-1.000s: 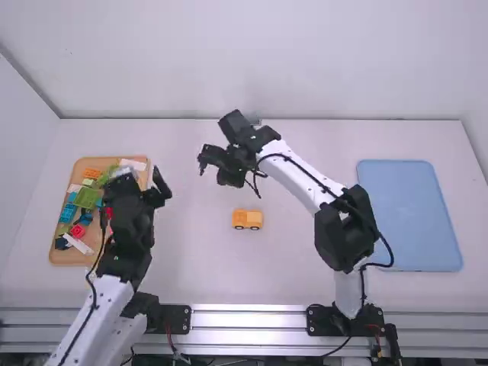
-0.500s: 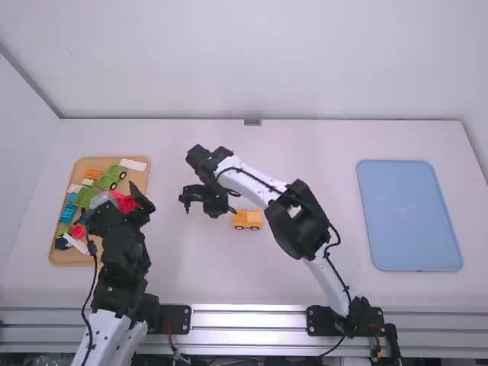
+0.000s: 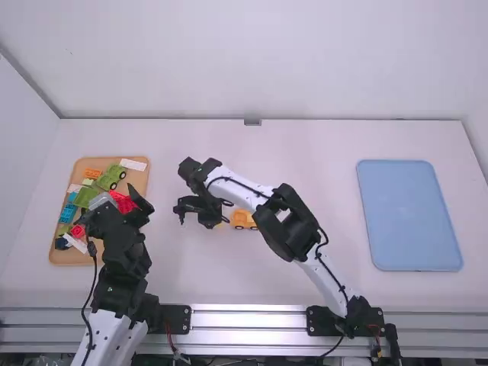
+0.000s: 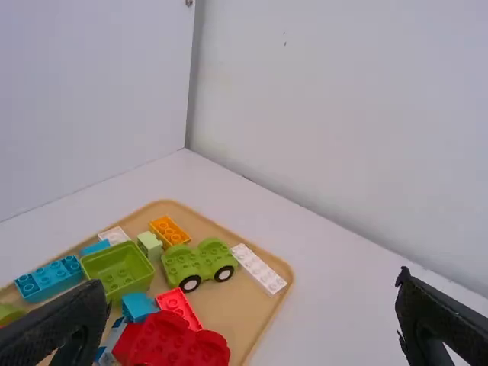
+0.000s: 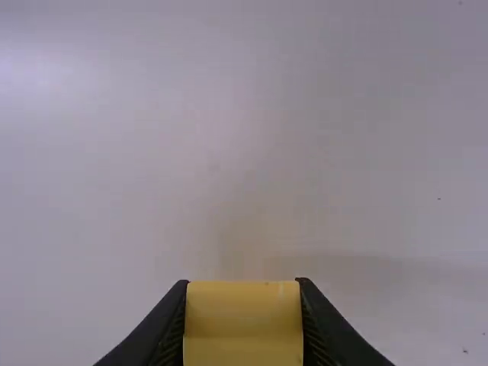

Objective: Assemble lego blocks to make yellow taxi

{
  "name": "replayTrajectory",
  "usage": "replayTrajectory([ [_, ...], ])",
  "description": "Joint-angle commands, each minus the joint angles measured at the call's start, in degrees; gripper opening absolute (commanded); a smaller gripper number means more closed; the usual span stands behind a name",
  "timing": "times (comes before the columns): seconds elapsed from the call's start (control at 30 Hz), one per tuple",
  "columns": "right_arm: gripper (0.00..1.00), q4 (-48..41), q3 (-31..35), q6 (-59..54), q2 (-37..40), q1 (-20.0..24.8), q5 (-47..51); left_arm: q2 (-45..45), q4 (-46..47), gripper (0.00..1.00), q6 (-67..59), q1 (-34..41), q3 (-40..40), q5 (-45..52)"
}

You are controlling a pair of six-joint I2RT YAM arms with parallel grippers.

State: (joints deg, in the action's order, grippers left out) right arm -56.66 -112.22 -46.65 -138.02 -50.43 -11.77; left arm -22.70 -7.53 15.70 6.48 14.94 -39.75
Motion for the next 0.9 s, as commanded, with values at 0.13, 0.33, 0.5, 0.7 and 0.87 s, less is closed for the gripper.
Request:
replayTrajectory([
  [0.13, 0.13, 3.5, 1.5, 0.3, -0.7, 0.2, 0.2, 0.3, -0.2, 0.99, 0.5, -0.1, -0.4, -1.3],
  [0.33, 0.62, 3.8, 2.1, 0.3, -0.7, 0.2, 1.6, 0.3, -0.2, 0.99, 0.5, -0.1, -0.4, -1.3],
  [0.5, 0.99, 2.2, -0.3, 0.3, -0.6, 0.7, 1.6, 0.3, -0.2, 0.99, 1.0, -0.1, -0.4, -1.3],
  [0.7, 0.99, -7.1, -12.6, -0.4, -0.6, 3.0, 1.5, 0.3, -0.6, 0.99, -0.8, -0.1, -0.4, 3.0],
  [0.87, 0.98, -10.5, -22.2, 1.2, -0.6, 5.7, 1.8, 0.2, -2.0, 0.99, -5.1, -0.1, -0.4, 13.7],
])
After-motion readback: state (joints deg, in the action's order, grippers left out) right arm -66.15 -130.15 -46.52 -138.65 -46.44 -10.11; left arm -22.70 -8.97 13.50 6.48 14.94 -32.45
